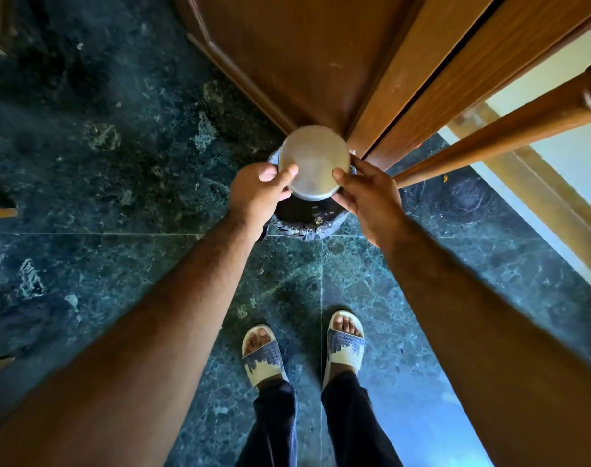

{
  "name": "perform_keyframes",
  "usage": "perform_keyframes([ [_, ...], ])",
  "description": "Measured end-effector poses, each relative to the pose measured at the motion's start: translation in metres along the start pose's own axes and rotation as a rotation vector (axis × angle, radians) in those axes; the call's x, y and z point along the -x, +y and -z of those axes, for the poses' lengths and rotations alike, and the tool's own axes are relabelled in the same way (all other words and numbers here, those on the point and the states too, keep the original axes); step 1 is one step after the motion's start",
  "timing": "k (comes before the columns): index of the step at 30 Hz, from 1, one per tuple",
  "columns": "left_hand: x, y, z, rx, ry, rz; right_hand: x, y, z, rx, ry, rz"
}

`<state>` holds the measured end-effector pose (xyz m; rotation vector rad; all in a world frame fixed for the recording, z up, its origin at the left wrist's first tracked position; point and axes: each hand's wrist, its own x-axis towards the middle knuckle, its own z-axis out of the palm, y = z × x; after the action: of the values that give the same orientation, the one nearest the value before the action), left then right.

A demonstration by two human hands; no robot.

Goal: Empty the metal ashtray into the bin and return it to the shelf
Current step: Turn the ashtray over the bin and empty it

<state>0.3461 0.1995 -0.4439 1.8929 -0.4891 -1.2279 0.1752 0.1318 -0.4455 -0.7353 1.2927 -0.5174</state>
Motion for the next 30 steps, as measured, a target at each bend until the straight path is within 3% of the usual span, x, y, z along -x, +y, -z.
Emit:
perform_keyframes([
  [6, 0.008, -0.005, -0.005, 0.013, 0.014, 0.027, -0.003, -0.006, 0.004, 0.094, -0.013, -0.001],
  [18, 0.019, -0.023, -0.003, 0.116, -0.049, 0.104, 0.008, 0.014, 0.006, 0.049, 0.025, -0.05],
  [24, 0.015, 0.0, -0.001, 0.269, 0.063, -0.018, 0.002, -0.012, -0.001, -0.039, 0.024, 0.148],
  [27, 0.015, -0.014, -0.007, 0.041, -0.018, 0.157, 0.007, 0.004, -0.005, 0.104, 0.018, -0.026],
  [30, 0.01, -0.013, -0.008, 0.103, -0.026, 0.174, 0.007, 0.004, -0.009, 0.05, 0.075, -0.01],
])
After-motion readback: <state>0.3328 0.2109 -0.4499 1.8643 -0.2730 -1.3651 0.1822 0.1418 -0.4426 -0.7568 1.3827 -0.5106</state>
